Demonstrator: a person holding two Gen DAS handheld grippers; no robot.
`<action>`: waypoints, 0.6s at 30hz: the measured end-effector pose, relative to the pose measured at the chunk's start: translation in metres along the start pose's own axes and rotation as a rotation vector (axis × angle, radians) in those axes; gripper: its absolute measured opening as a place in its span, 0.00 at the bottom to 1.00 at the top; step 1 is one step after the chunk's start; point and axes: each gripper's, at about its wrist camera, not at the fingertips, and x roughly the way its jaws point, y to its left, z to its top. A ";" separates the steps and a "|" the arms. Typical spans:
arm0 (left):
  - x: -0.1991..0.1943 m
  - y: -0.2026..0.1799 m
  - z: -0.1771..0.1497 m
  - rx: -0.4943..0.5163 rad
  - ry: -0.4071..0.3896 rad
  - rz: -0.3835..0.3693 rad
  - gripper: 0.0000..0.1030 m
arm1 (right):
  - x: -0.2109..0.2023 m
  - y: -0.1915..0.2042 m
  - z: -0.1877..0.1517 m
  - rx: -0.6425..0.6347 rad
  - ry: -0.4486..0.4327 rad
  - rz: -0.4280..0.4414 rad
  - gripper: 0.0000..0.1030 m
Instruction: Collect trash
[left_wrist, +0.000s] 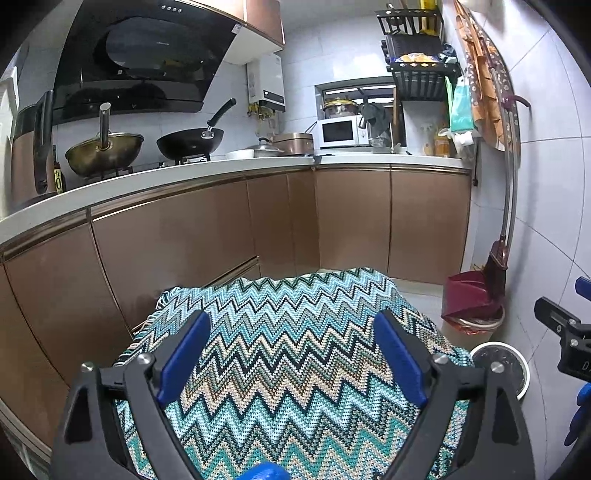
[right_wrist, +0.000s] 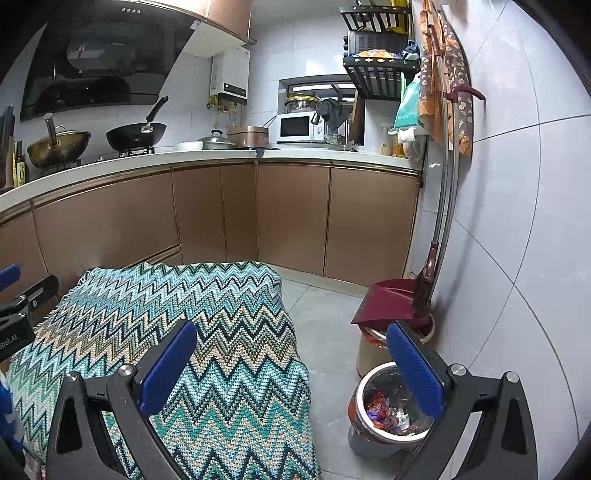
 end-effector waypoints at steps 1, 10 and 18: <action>0.000 0.001 0.000 -0.007 0.003 -0.005 0.87 | -0.002 0.001 0.000 -0.001 -0.001 -0.005 1.00; 0.001 -0.004 -0.002 0.006 0.020 -0.022 0.88 | -0.014 0.010 -0.006 -0.044 0.003 -0.019 1.00; -0.009 -0.010 0.000 0.017 0.000 -0.008 0.89 | -0.022 0.005 -0.006 -0.040 -0.019 -0.029 1.00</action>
